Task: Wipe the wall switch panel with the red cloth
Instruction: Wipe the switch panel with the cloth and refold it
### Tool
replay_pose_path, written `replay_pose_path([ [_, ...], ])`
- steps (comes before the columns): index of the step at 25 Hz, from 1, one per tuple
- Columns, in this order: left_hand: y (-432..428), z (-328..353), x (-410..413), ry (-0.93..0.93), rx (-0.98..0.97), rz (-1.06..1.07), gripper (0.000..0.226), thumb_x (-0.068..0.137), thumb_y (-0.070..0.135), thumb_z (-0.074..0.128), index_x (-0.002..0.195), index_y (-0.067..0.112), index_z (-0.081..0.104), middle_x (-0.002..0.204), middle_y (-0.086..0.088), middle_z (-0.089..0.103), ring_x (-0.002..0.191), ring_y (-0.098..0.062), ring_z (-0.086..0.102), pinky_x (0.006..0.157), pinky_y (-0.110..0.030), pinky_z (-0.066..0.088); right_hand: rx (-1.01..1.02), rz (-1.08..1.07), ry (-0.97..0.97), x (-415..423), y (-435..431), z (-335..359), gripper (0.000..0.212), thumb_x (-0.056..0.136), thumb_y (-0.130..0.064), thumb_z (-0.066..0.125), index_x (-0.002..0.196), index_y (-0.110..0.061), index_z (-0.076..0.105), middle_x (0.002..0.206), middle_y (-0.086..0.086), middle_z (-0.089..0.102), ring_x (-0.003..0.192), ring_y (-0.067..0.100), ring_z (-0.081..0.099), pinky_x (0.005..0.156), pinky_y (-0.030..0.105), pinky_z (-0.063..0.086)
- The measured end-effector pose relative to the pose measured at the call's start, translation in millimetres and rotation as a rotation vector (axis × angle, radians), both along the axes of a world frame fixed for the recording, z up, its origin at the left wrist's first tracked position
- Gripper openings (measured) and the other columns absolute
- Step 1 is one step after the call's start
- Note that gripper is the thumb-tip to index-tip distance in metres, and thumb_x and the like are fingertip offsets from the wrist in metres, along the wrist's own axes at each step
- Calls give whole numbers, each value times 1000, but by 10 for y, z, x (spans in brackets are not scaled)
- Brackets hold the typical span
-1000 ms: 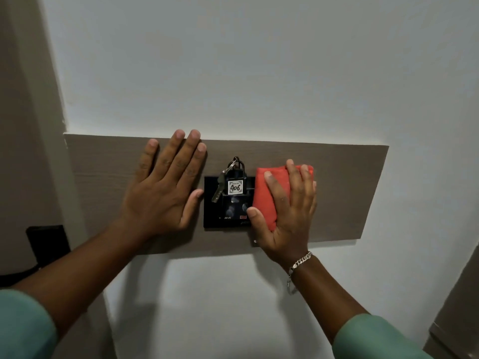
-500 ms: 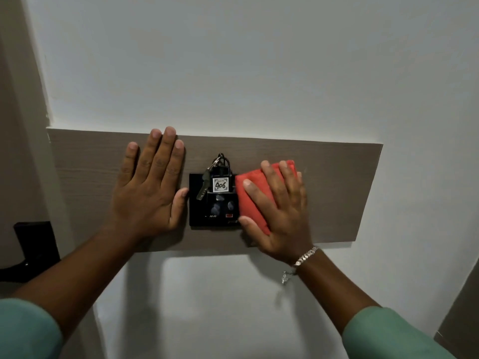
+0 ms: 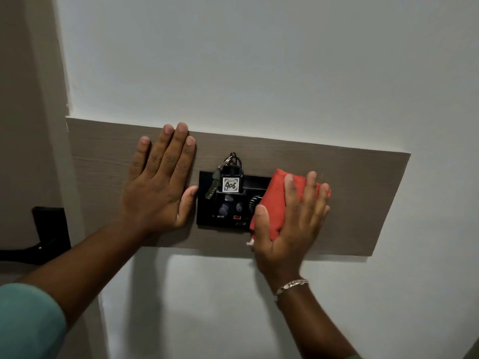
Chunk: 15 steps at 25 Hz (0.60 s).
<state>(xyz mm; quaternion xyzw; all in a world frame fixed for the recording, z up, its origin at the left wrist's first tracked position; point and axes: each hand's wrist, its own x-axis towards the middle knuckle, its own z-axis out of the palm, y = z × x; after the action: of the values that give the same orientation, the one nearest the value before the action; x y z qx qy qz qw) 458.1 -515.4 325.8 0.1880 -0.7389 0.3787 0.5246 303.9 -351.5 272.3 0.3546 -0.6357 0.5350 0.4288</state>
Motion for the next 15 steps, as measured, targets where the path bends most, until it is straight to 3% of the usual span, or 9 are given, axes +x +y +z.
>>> replay_pose_path([
  [2, -12, 3, -6, -2, -6, 0, 74, 93, 39, 30, 156, 1, 17, 163, -19, 15, 154, -30, 9, 123, -52, 12, 9, 0, -3, 120, -106, 124, 62, 95, -60, 41, 151, -35, 36, 167, 6, 21, 157, 30, 10, 125, 58, 14],
  [5, -14, -3, -3, 8, 4, -22, 74, 93, 40, 30, 155, 2, 18, 164, -18, 15, 154, -30, 9, 123, -52, 11, 142, -13, 289, -97, 13, 16, 59, 96, -57, 44, 149, -31, 39, 164, 9, 25, 155, 37, 15, 123, 62, 16],
  [7, -23, -11, -2, 12, 5, -31, 75, 93, 40, 30, 156, 2, 16, 164, -17, 14, 154, -29, 8, 123, -53, 12, 84, -6, 213, -148, 81, -93, 60, 96, -56, 43, 149, -28, 38, 163, 10, 26, 155, 38, 17, 121, 66, 19],
  [10, -26, -11, 7, 8, -2, -29, 75, 94, 41, 30, 156, 3, 15, 164, -16, 13, 154, -29, 8, 123, -53, 11, -9, -20, 22, 72, -84, 63, 60, 96, -58, 41, 151, -33, 36, 166, 7, 22, 156, 32, 12, 123, 62, 16],
  [13, -27, -2, 27, -5, 29, -35, 75, 94, 42, 30, 157, 4, 14, 165, -15, 11, 155, -28, 5, 123, -52, 7, 96, -37, 233, 43, -99, 81, 56, 98, -54, 41, 149, -29, 40, 164, 10, 25, 155, 38, 15, 124, 61, 15],
  [15, -10, 5, 8, -7, 39, -38, 75, 94, 42, 29, 157, 5, 13, 164, -15, 10, 155, -27, 2, 124, -51, 4, 71, -21, 197, -32, -9, -63, 58, 98, -52, 42, 147, -23, 39, 161, 17, 27, 154, 41, 17, 121, 66, 18],
])
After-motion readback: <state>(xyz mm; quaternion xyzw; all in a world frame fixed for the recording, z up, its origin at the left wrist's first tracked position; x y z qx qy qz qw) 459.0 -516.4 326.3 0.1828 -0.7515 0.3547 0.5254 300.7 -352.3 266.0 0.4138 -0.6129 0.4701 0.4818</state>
